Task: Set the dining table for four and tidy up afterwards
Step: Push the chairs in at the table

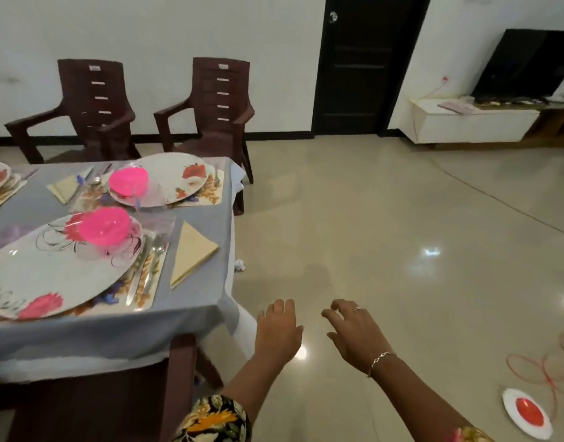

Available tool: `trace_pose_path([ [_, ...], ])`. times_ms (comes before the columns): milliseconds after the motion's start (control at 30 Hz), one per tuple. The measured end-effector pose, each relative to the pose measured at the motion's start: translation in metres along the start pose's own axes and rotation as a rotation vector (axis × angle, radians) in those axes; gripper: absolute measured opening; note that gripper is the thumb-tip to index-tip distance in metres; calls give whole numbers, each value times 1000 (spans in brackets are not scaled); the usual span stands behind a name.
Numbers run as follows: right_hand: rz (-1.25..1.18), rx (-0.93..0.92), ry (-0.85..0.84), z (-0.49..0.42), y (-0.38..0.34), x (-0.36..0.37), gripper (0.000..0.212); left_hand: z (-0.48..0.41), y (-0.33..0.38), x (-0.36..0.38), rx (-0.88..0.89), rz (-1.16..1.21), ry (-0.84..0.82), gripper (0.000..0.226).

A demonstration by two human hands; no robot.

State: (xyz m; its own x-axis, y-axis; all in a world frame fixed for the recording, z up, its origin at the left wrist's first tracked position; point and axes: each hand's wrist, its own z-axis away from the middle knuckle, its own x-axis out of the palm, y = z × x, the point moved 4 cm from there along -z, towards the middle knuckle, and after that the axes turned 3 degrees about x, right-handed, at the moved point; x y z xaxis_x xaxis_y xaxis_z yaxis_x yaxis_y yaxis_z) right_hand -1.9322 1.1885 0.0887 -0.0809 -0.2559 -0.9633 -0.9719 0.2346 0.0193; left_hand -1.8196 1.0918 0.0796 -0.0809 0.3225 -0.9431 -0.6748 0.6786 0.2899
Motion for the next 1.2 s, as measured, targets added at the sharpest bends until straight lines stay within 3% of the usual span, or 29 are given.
trace_pose_path([
  [433,-35,-56,25,-241,151,79,56,-281,-7,-49,-29,98,53,49],
  [767,-131,-132,69,-456,296,124,68,-517,-4,-95,-107,10,1,49],
  [1200,-109,-277,41,-759,418,226,52,-814,-88,-161,-396,240,144,46],
])
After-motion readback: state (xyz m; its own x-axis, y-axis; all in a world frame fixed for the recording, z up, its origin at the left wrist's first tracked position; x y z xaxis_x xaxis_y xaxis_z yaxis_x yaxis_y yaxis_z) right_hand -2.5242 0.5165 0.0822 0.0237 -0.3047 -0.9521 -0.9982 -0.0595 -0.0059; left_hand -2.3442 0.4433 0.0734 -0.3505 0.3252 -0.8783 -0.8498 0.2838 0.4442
